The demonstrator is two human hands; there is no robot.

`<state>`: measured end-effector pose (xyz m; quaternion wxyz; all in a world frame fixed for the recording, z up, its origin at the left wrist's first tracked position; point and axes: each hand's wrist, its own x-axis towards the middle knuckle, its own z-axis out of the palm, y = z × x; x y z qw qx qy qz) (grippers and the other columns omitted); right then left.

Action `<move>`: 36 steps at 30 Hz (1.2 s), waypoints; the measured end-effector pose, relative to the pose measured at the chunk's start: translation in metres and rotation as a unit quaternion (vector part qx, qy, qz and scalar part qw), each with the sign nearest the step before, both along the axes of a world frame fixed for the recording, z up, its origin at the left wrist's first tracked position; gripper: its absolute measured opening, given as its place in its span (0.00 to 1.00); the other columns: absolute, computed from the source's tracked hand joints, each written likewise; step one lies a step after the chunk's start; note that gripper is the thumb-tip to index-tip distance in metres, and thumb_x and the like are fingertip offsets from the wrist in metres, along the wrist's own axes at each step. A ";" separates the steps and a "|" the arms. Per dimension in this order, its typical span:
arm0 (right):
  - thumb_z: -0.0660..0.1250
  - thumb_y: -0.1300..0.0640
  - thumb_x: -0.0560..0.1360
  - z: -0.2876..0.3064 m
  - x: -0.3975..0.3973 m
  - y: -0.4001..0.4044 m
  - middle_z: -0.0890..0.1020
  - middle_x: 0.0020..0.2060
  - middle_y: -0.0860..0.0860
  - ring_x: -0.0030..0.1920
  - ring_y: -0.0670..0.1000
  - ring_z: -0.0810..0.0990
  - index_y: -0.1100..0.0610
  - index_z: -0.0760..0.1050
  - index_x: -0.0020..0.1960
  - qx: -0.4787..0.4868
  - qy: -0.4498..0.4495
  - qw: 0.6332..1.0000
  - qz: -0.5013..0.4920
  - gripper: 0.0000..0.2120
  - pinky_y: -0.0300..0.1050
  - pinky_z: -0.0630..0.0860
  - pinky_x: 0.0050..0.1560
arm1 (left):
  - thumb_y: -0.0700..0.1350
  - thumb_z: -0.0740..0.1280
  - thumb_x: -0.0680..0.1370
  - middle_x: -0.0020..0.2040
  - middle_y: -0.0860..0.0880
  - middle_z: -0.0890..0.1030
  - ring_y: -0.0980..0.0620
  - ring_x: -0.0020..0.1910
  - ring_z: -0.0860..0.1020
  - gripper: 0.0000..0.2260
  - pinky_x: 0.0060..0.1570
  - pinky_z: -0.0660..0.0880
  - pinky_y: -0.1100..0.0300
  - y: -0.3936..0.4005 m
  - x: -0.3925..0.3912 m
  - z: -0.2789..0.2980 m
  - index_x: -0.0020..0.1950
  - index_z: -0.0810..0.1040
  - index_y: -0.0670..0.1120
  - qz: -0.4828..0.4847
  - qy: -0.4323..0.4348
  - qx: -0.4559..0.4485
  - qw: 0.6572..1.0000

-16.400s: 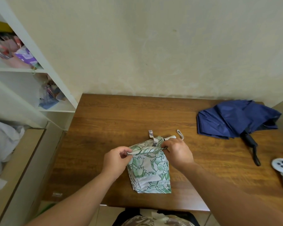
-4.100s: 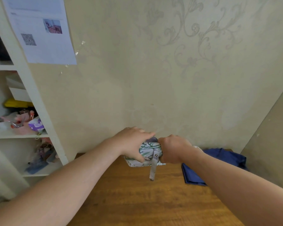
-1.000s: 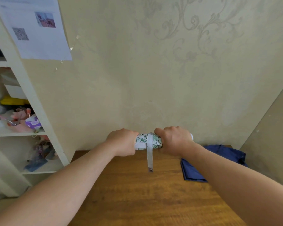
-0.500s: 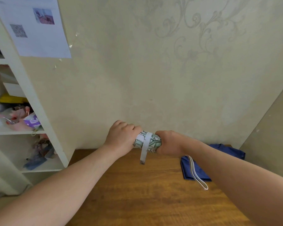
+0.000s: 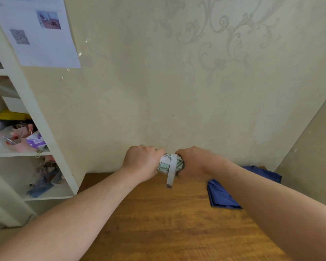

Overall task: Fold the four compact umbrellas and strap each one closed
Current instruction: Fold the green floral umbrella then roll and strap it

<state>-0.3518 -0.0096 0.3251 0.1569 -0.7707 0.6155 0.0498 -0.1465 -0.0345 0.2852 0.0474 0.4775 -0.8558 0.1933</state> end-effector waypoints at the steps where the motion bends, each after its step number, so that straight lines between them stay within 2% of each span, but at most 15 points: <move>1: 0.72 0.39 0.70 -0.004 0.001 0.002 0.80 0.46 0.45 0.47 0.52 0.81 0.45 0.74 0.56 -0.029 0.021 0.999 -0.005 0.18 0.53 0.82 0.50 | 0.47 0.73 0.71 0.38 0.54 0.77 0.48 0.33 0.74 0.11 0.27 0.57 0.61 -0.001 0.000 0.000 0.49 0.74 0.55 0.005 0.002 0.001 1.000; 4: 0.71 0.34 0.69 -0.015 0.002 0.005 0.77 0.43 0.45 0.44 0.53 0.80 0.46 0.71 0.56 -0.123 0.092 0.988 0.008 0.23 0.52 0.81 0.46 | 0.47 0.72 0.71 0.37 0.54 0.77 0.49 0.32 0.75 0.10 0.28 0.59 0.61 0.000 0.000 0.000 0.48 0.74 0.55 0.016 0.022 0.022 0.999; 7: 0.72 0.40 0.71 -0.031 -0.002 0.006 0.73 0.42 0.46 0.42 0.55 0.78 0.49 0.70 0.57 -0.240 0.101 0.965 0.033 0.22 0.48 0.75 0.40 | 0.50 0.70 0.70 0.38 0.55 0.78 0.51 0.34 0.76 0.08 0.30 0.67 0.60 0.003 0.001 0.001 0.47 0.75 0.55 0.033 0.093 0.097 0.990; 10: 0.77 0.46 0.64 -0.045 -0.011 0.002 0.69 0.35 0.46 0.30 0.54 0.71 0.51 0.72 0.48 -0.331 0.117 0.935 0.049 0.19 0.43 0.66 0.31 | 0.51 0.70 0.68 0.37 0.55 0.78 0.52 0.35 0.77 0.09 0.31 0.70 0.60 0.006 0.000 0.004 0.46 0.75 0.55 0.033 0.135 0.155 0.978; 13: 0.78 0.48 0.62 -0.049 -0.013 0.000 0.68 0.30 0.46 0.25 0.52 0.67 0.51 0.67 0.42 -0.340 0.105 0.934 0.040 0.21 0.40 0.64 0.26 | 0.50 0.69 0.69 0.39 0.55 0.77 0.49 0.38 0.78 0.10 0.33 0.66 0.59 0.008 0.000 0.004 0.49 0.75 0.55 0.021 0.124 0.116 0.985; 16: 0.72 0.45 0.70 -0.047 -0.010 0.002 0.72 0.35 0.46 0.31 0.54 0.73 0.51 0.69 0.49 -0.317 0.111 0.942 0.019 0.16 0.43 0.68 0.31 | 0.51 0.70 0.72 0.48 0.56 0.79 0.48 0.47 0.78 0.17 0.38 0.69 0.57 0.005 0.003 -0.005 0.60 0.75 0.58 -0.010 0.120 0.063 0.991; 19: 0.68 0.44 0.74 -0.042 -0.014 0.006 0.74 0.39 0.46 0.35 0.55 0.75 0.50 0.70 0.55 -0.294 0.104 0.950 -0.004 0.15 0.44 0.72 0.33 | 0.53 0.73 0.73 0.57 0.55 0.80 0.48 0.56 0.77 0.28 0.53 0.74 0.51 0.001 0.007 -0.011 0.72 0.71 0.58 -0.035 0.132 0.037 0.990; 23: 0.69 0.43 0.73 -0.038 -0.016 0.008 0.73 0.38 0.46 0.37 0.54 0.76 0.49 0.71 0.55 -0.278 0.101 0.955 -0.012 0.16 0.45 0.73 0.35 | 0.55 0.75 0.72 0.64 0.54 0.77 0.47 0.64 0.73 0.33 0.67 0.70 0.49 0.003 0.009 -0.012 0.76 0.68 0.58 -0.077 0.138 -0.007 0.987; 26: 0.69 0.42 0.73 -0.034 -0.019 0.006 0.72 0.37 0.45 0.37 0.53 0.76 0.49 0.71 0.54 -0.276 0.083 0.957 -0.039 0.16 0.45 0.73 0.35 | 0.54 0.76 0.69 0.71 0.48 0.69 0.45 0.72 0.66 0.33 0.75 0.65 0.45 0.010 0.013 -0.009 0.72 0.69 0.54 -0.118 0.185 -0.016 0.976; 28: 0.69 0.43 0.72 -0.032 -0.023 0.005 0.74 0.36 0.45 0.36 0.53 0.77 0.48 0.72 0.53 -0.274 0.059 0.957 -0.071 0.15 0.45 0.75 0.35 | 0.47 0.74 0.68 0.69 0.42 0.69 0.41 0.70 0.68 0.28 0.72 0.66 0.44 0.017 0.016 -0.018 0.64 0.68 0.46 -0.123 0.295 -0.045 0.947; 30: 0.69 0.44 0.70 -0.029 -0.028 0.004 0.76 0.36 0.46 0.36 0.53 0.78 0.48 0.72 0.53 -0.270 0.039 0.957 -0.099 0.15 0.46 0.77 0.35 | 0.42 0.71 0.69 0.63 0.42 0.70 0.43 0.64 0.70 0.21 0.66 0.70 0.47 0.023 0.018 -0.026 0.57 0.67 0.43 -0.059 0.429 -0.037 0.901; 32: 0.69 0.45 0.69 -0.025 -0.031 0.003 0.76 0.36 0.47 0.36 0.54 0.77 0.49 0.72 0.52 -0.270 0.024 0.956 -0.113 0.15 0.46 0.76 0.35 | 0.43 0.69 0.76 0.61 0.48 0.72 0.49 0.58 0.72 0.13 0.60 0.73 0.53 0.030 0.015 -0.022 0.58 0.71 0.46 0.045 0.516 0.140 0.844; 34: 0.70 0.44 0.69 -0.024 -0.032 0.001 0.76 0.36 0.47 0.37 0.55 0.77 0.49 0.72 0.52 -0.278 0.013 0.953 -0.117 0.16 0.46 0.74 0.35 | 0.51 0.68 0.83 0.64 0.54 0.75 0.55 0.62 0.74 0.09 0.59 0.72 0.57 0.032 0.006 -0.017 0.62 0.76 0.53 0.083 0.558 0.359 0.744; 35: 0.70 0.43 0.69 -0.023 -0.031 0.001 0.76 0.36 0.48 0.37 0.56 0.78 0.49 0.73 0.52 -0.279 0.008 0.953 -0.118 0.16 0.46 0.74 0.35 | 0.55 0.66 0.84 0.66 0.57 0.76 0.56 0.66 0.74 0.08 0.63 0.70 0.57 0.033 0.001 -0.016 0.62 0.78 0.58 0.072 0.564 0.414 0.711; 36: 0.70 0.42 0.69 -0.022 -0.030 0.000 0.77 0.37 0.48 0.37 0.56 0.78 0.49 0.73 0.51 -0.280 0.003 0.953 -0.119 0.16 0.46 0.73 0.36 | 0.59 0.65 0.84 0.67 0.60 0.76 0.56 0.68 0.73 0.09 0.66 0.69 0.56 0.035 -0.004 -0.015 0.62 0.78 0.61 0.056 0.562 0.437 0.701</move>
